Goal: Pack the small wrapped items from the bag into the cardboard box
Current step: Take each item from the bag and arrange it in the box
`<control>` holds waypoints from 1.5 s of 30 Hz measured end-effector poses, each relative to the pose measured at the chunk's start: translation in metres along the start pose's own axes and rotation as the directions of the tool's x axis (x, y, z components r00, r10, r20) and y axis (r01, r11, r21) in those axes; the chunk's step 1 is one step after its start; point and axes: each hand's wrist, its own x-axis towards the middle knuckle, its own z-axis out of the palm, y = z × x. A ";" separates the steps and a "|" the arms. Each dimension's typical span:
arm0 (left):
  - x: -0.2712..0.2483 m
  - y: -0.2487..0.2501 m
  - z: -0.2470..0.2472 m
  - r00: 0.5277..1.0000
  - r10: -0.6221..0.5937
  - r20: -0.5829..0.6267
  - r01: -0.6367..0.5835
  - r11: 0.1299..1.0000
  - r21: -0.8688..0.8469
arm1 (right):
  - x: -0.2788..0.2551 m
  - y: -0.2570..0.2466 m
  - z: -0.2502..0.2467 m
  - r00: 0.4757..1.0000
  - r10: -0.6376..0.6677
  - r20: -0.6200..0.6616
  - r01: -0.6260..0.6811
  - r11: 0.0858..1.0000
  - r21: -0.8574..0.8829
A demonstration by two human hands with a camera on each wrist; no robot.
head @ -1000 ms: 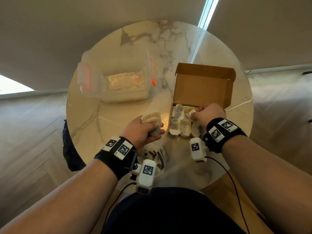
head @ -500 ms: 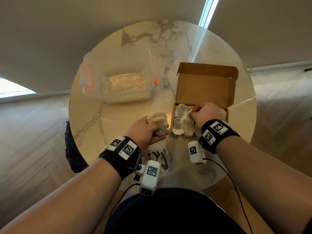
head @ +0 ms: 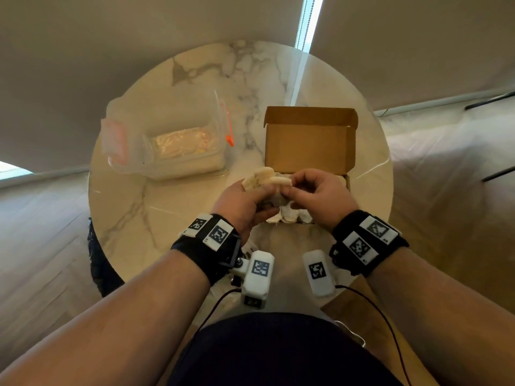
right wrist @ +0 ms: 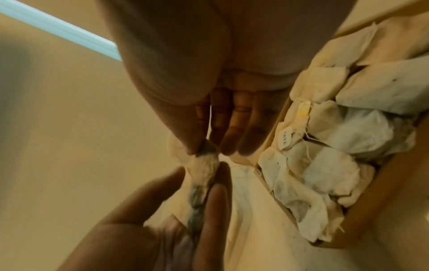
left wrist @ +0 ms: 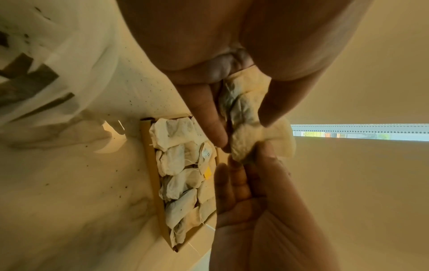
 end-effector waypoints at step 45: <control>0.001 -0.011 -0.010 0.989 -0.069 -0.133 0.084 0.990 0.115 | -0.006 0.052 -0.042 0.983 0.070 -0.168 -0.106 0.970 -0.219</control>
